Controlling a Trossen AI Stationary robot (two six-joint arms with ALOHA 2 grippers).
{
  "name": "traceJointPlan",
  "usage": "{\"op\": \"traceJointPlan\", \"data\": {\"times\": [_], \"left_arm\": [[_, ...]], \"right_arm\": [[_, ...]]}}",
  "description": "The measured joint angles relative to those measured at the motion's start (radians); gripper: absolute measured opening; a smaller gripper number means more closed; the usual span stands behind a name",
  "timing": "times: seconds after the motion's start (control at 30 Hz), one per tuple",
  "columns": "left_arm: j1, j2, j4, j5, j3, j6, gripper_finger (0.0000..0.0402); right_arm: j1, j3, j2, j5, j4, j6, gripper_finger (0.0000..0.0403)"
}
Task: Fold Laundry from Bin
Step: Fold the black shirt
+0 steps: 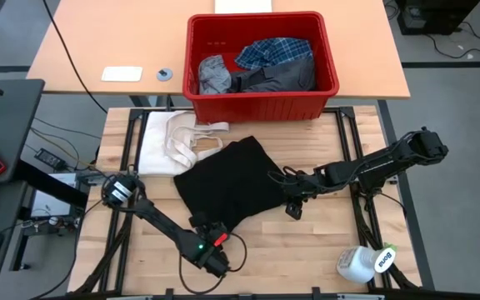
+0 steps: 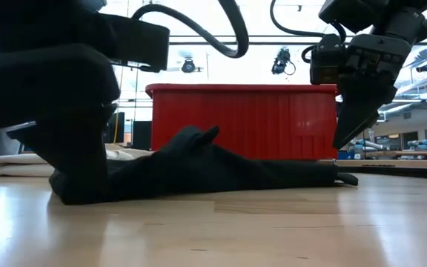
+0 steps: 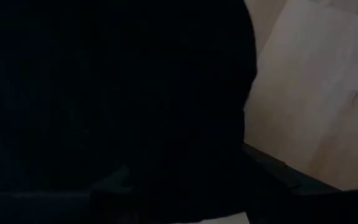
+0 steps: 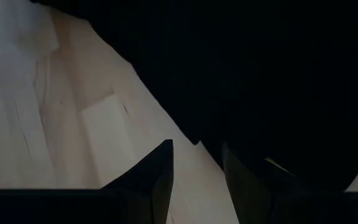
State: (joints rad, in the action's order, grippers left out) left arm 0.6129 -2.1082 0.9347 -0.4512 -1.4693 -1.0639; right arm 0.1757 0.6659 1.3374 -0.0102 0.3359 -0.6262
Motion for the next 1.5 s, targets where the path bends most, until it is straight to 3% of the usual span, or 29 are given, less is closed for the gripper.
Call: {"op": "traceJointPlan", "data": {"times": [0.17,0.4,0.6,0.7,1.0,1.23,1.37,1.5], "left_arm": [[-0.019,-0.011,-0.002,0.024,-0.002,-0.032,0.0163],[-0.034,0.035,-0.038,0.152,0.003,0.034,0.0018],[-0.008,0.120,-0.295,0.329,0.003,0.200,0.0014],[0.005,0.146,-0.314,0.359,0.002,0.206,0.0014],[0.033,0.155,-0.355,0.369,0.003,0.180,0.0013],[0.027,0.154,-0.364,0.369,0.003,0.081,0.0022],[0.022,0.153,-0.365,0.362,0.003,-0.064,0.0024],[0.021,0.152,-0.334,0.337,0.003,-0.223,0.0038]], "right_arm": [[0.000,0.000,0.000,0.006,-0.004,0.001,0.0146],[0.005,0.000,-0.017,0.139,0.036,0.077,0.0146],[0.042,0.000,-0.022,0.245,0.062,0.041,0.0146],[0.073,0.000,-0.021,0.259,0.111,0.025,0.0146],[0.183,0.000,-0.020,0.084,0.051,0.026,0.0146],[0.166,0.000,-0.020,0.058,-0.013,0.026,0.0146],[0.133,0.000,-0.020,0.104,0.013,0.035,0.0146],[0.106,0.000,-0.020,0.045,0.057,0.025,0.0149]]}}
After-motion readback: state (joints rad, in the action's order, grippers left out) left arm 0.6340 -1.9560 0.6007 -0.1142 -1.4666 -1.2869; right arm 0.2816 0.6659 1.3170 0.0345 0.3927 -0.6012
